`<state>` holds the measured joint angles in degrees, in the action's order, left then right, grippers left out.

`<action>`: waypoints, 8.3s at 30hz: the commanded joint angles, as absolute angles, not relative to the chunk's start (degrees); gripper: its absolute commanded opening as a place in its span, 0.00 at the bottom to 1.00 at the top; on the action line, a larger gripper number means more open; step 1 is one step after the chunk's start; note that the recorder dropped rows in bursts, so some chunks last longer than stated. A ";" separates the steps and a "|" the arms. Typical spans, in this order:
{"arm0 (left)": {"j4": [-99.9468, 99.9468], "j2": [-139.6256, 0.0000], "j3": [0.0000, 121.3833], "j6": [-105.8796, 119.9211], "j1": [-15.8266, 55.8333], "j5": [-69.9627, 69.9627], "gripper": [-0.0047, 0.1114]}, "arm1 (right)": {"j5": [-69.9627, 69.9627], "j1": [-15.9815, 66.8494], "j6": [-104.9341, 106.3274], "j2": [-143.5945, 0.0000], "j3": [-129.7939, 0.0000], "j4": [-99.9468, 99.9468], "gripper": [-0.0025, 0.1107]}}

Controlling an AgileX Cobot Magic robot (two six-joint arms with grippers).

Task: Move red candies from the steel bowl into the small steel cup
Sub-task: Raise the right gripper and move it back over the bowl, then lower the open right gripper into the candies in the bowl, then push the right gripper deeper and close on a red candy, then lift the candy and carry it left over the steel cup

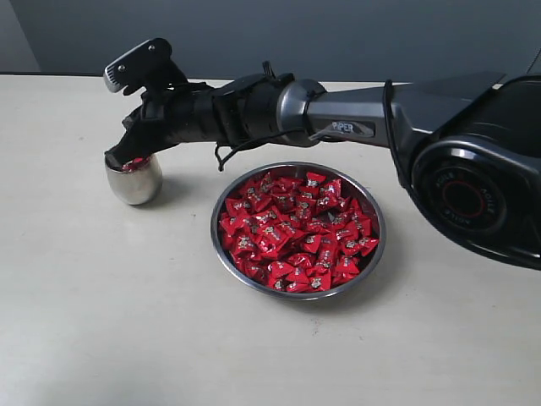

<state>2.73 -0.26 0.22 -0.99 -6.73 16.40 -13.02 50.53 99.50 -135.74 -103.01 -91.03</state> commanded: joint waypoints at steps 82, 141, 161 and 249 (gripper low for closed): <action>2.60 0.00 0.00 -1.12 -6.77 16.31 0.04 | -22.21 36.00 111.03 -109.51 -60.91 -90.64 0.01; 2.60 0.00 0.00 -1.12 -6.77 16.31 0.04 | -41.21 42.28 37.39 -115.55 -76.36 -18.81 0.01; 2.60 0.00 0.00 -1.12 -6.77 16.31 0.04 | -48.47 42.95 33.74 -115.58 -79.26 -19.56 0.43; 2.60 0.00 0.00 -1.12 -6.77 16.31 0.04 | -41.20 44.06 29.03 -112.00 -79.26 -11.54 0.01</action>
